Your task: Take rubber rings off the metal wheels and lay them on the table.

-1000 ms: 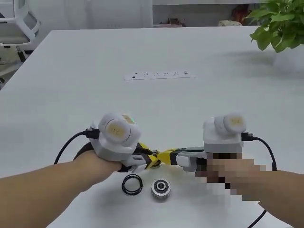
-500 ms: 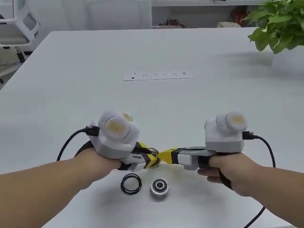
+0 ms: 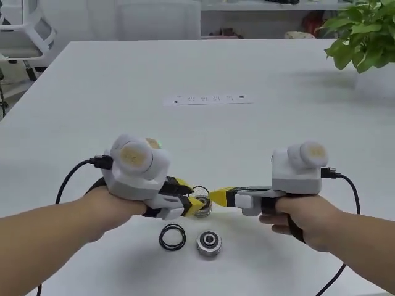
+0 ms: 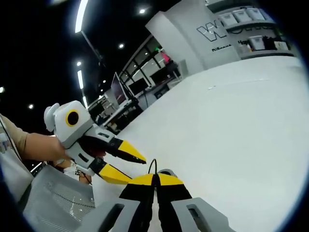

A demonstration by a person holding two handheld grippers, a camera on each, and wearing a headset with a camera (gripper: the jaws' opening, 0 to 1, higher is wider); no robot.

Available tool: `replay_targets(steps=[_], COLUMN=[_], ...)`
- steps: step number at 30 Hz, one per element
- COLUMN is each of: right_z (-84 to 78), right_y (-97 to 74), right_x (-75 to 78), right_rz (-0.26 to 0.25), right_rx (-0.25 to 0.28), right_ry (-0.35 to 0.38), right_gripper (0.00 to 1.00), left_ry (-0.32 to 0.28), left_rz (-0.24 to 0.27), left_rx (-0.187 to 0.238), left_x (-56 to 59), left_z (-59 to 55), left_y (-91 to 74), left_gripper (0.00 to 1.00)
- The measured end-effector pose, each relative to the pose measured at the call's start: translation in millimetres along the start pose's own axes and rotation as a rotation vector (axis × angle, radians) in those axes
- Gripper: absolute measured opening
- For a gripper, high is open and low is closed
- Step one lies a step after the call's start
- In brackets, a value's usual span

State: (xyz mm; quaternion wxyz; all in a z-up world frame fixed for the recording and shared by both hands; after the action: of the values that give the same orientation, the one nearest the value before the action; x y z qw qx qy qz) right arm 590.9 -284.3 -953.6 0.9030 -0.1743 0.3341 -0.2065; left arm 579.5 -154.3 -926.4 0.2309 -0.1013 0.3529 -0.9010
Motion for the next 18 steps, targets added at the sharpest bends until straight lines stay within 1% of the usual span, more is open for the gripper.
replay_targets(steps=[2,7,10,12,18], right_z=[0.2,0.2,0.4,0.1,-2.6], right_y=[0.2,1.9,3.3,4.5,9.9], right_x=[-3.1,-9.3,-13.9,-16.7,-25.2], right_rz=[0.005,0.018,0.032,0.043,0.073], right_rx=[-0.008,-0.02,-0.024,-0.028,-0.052], right_ry=[-0.012,-0.028,-0.031,-0.03,-0.032], right_gripper=[0.0,0.0,0.0,0.0,0.0], left_ry=[-0.008,-0.01,-0.037,-0.041,-0.053], left_rz=[-0.002,0.005,0.006,0.005,0.012], left_rx=[0.012,0.034,0.048,0.05,0.05], left_x=[0.5,0.8,3.4,6.3,8.4], left_z=[-0.4,-5.5,-12.6,-18.2,-32.0], left_y=[-6.3,-25.2,-36.7,-42.4,-56.3], left_gripper=[0.24,0.27,0.29,0.31,0.37])
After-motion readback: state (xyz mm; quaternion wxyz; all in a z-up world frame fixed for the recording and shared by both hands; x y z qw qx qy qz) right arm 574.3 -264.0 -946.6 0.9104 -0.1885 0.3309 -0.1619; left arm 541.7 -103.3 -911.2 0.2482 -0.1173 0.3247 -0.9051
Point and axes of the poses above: the centre of the closed fingertips' face, and the gripper's own axes: y roughly forward along the fingers, x roughly to its right, z roughly out of its top, the point moved 7 cm from there along -y, roughly backward along the fingers, and after that the axes turned 8 degrees about -x, right-handed, at the moved point
